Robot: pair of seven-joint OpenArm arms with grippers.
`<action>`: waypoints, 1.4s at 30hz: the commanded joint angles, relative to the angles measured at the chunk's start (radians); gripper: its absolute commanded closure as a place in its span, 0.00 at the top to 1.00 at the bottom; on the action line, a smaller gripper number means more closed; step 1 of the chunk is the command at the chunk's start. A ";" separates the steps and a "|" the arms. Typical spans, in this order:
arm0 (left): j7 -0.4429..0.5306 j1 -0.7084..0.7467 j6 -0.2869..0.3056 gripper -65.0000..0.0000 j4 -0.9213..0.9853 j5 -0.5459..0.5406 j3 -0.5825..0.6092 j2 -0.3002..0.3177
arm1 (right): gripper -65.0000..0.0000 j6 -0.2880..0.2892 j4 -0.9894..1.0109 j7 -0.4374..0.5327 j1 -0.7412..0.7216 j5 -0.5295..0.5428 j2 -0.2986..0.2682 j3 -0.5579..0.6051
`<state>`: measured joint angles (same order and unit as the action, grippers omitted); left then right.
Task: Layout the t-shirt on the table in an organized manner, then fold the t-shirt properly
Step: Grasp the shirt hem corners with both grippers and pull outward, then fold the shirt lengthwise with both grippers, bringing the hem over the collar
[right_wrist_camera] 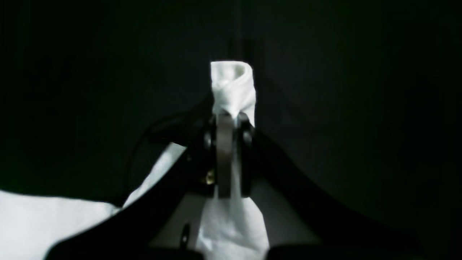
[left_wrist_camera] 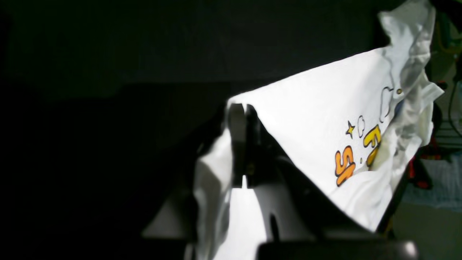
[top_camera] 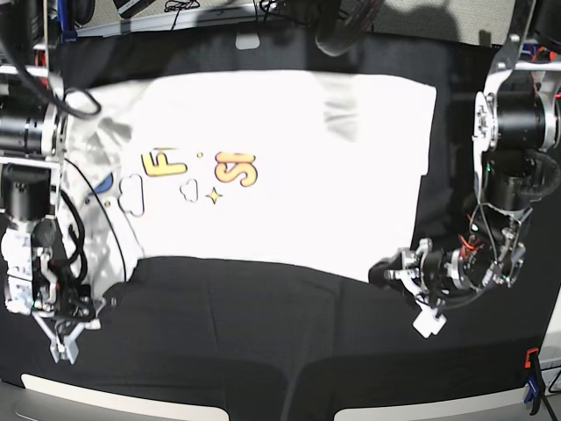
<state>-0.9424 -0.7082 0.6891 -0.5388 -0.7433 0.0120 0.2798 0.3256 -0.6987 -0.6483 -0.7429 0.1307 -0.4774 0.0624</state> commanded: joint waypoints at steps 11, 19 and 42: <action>0.000 -0.037 0.009 0.00 -0.062 -0.017 -0.002 0.041 | 0.00 0.043 -0.090 -0.047 -0.047 0.003 -0.019 -0.004; -0.012 0.075 0.009 0.00 -0.298 -0.017 -0.002 0.040 | 0.00 0.218 -0.254 -0.173 -0.018 0.105 -0.030 -0.004; -0.037 0.745 -0.077 0.00 -1.224 -0.003 -0.002 0.186 | 0.00 0.257 -1.081 -0.365 0.774 0.378 -0.109 -0.494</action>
<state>-0.9970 0.0528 0.6098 -1.7477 -0.7261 0.0177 0.4549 0.5812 -1.7649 -1.0203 0.0494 0.4992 -0.5644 -0.4255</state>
